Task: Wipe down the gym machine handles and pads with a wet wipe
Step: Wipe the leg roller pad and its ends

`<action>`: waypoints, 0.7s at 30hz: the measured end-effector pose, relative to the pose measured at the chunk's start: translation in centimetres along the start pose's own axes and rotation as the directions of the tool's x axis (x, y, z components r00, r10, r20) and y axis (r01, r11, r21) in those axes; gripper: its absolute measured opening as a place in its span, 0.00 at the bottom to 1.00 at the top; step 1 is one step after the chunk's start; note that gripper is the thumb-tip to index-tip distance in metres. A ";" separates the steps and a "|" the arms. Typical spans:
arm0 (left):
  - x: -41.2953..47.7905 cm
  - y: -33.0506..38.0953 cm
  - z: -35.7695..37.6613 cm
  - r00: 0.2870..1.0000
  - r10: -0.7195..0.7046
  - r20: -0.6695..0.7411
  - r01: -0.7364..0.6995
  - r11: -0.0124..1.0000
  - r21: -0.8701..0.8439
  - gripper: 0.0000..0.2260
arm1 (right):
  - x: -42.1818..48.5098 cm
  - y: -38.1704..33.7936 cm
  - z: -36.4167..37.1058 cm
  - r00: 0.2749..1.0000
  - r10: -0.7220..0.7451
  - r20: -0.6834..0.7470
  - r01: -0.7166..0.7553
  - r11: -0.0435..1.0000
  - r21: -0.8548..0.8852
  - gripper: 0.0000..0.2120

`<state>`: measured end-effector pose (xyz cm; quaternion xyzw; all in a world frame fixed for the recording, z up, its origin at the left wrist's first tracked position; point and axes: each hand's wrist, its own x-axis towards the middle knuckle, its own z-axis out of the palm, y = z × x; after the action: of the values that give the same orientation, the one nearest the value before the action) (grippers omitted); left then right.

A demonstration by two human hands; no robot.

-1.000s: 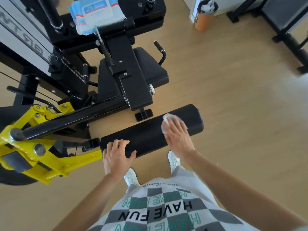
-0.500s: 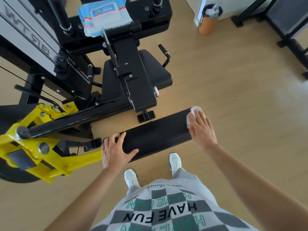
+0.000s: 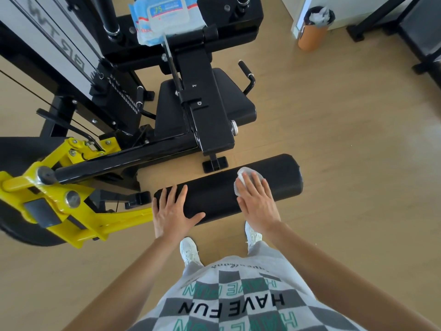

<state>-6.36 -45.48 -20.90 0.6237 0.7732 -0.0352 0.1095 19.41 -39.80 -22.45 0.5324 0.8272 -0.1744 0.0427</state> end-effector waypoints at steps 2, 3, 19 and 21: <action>-0.5 0.0 0.2 1.000 -0.002 -0.027 0.002 1.000 -0.001 0.43 | -0.8 0.9 0.3 0.999 -0.044 -0.028 0.044 0.999 0.000 0.27; -0.7 0.0 0.2 0.999 -0.001 -0.043 0.001 1.000 -0.008 0.42 | -1.1 1.7 0.2 0.998 -0.046 -0.046 0.047 0.999 0.014 0.26; -1.2 -0.9 0.7 0.996 -0.032 -0.086 0.024 0.996 -0.086 0.35 | 1.2 0.2 0.0 0.991 0.100 -0.086 -0.098 0.995 0.031 0.27; -1.4 -1.1 0.8 0.995 -0.024 -0.099 0.014 0.996 -0.092 0.34 | 1.2 -2.5 0.6 0.999 0.001 -0.035 0.000 1.000 0.013 0.27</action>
<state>-7.07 -47.20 -21.48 0.6116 0.7844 0.0303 0.0989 16.60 -39.83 -22.71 0.5359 0.8265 -0.1704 0.0248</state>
